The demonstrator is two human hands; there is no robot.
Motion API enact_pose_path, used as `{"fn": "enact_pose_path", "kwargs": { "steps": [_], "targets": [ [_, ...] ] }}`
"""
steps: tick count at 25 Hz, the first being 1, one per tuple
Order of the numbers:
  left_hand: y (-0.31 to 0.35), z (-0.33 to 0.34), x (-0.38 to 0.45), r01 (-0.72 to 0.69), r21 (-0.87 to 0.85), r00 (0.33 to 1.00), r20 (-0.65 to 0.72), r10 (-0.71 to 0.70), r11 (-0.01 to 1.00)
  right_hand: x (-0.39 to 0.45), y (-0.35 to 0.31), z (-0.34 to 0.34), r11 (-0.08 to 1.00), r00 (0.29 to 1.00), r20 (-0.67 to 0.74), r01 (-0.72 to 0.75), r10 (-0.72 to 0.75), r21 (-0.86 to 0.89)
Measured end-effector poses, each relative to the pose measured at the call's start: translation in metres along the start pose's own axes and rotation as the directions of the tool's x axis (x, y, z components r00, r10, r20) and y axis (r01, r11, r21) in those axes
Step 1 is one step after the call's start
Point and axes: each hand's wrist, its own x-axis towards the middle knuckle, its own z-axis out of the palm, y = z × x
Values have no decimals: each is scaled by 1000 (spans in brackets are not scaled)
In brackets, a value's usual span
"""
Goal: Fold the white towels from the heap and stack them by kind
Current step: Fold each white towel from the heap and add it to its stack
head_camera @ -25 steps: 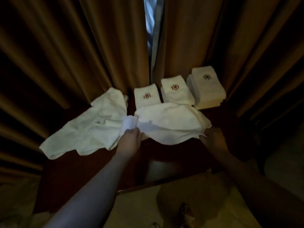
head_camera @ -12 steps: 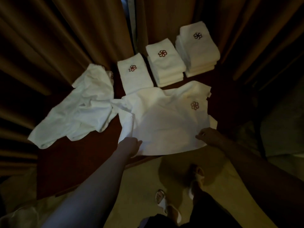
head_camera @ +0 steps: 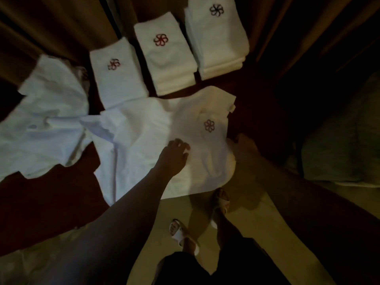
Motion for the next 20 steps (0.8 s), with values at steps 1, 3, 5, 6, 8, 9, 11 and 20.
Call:
{"fn": "enact_pose_path", "kwargs": {
  "steps": [1, 3, 5, 6, 8, 9, 11, 20],
  "targets": [
    [10, 8, 11, -32, 3, 999, 2, 32, 999, 7, 2, 0, 999, 997, 73, -32, 29, 37],
    [30, 22, 26, -45, 42, 998, 48, 43, 998, 21, 7, -2, 996, 983, 177, -58, 45, 69],
    [48, 35, 34, -10, 135, 996, 89, -2, 991, 33, 11, -11, 995, 991, 130, -39, 28, 86],
    [57, 39, 36, 15, 185, 995, 95, -33, 983, 38, 14, -19, 992, 998, 54, -26, 19, 121],
    [72, 44, 39, 75, 218, 992, 82, -95, 973, 44, 22, -41, 964, 988, -147, -2, 43, 267],
    [79, 45, 42, 113, 190, 989, 71, -129, 975, 43, 27, -54, 925, 968, -238, 13, 84, 379],
    [90, 44, 47, 170, 119, 982, 66, -179, 978, 36, 41, -77, 868, 920, -358, 40, 162, 496],
    [101, 39, 61, 103, 194, 994, 27, -110, 976, 40, 90, -85, 992, 996, -63, -51, 59, 117]
  ]
}}
